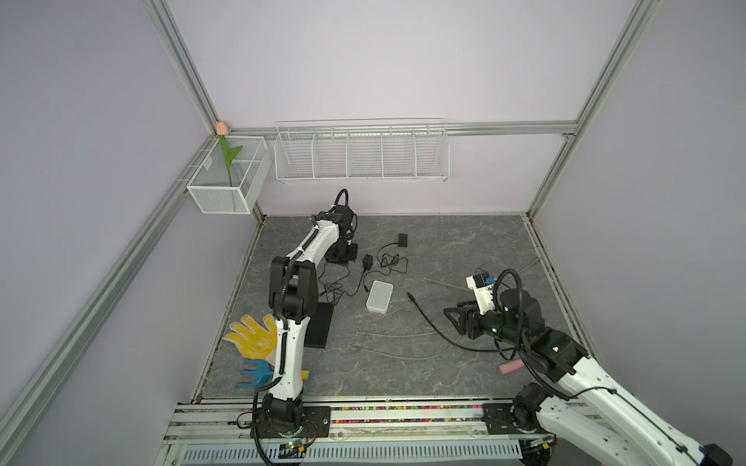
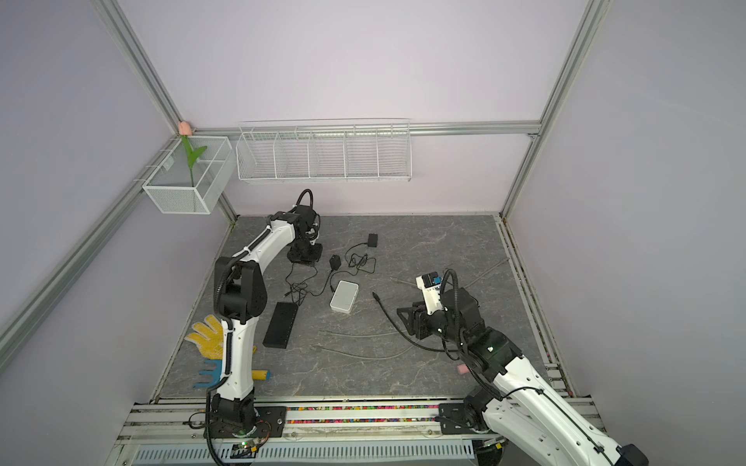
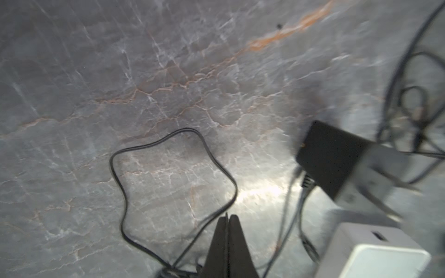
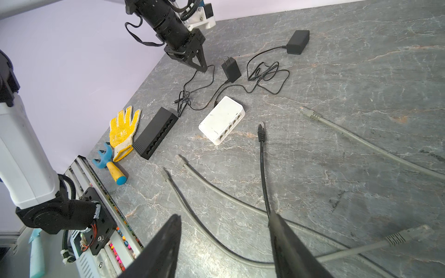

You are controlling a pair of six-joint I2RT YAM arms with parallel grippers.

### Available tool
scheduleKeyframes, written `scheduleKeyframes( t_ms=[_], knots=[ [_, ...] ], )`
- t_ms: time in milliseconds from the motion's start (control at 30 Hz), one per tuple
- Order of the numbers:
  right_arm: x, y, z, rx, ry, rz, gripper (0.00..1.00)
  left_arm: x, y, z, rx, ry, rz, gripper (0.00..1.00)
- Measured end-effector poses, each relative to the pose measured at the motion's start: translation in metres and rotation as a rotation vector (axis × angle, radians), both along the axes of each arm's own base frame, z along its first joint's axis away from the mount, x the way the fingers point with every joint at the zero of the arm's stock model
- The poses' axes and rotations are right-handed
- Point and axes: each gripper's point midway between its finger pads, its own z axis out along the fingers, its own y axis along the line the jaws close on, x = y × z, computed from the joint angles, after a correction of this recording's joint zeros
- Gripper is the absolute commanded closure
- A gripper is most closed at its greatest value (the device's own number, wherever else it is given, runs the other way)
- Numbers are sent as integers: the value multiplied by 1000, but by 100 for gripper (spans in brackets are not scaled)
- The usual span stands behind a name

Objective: Insert the plug into the switch port

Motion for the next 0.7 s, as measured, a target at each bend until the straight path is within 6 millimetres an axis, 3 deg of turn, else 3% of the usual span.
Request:
scheduleKeyframes(
  t_ms=[167, 267, 400, 700],
  knots=[
    [-1, -3, 0, -1, -4, -10, 36, -1, -8, 47, -72, -85, -2, 100],
    [-2, -6, -4, -12, 8, -25, 31, -1, -6, 61, -72, -117, 2, 90],
    [-9, -20, -13, -17, 3, -68, 27, -7, 2, 47, -56, -85, 25, 71],
    [-21, -38, -29, -20, -1, -114, 26, -26, 50, -1, 11, 33, 129, 69]
  ],
)
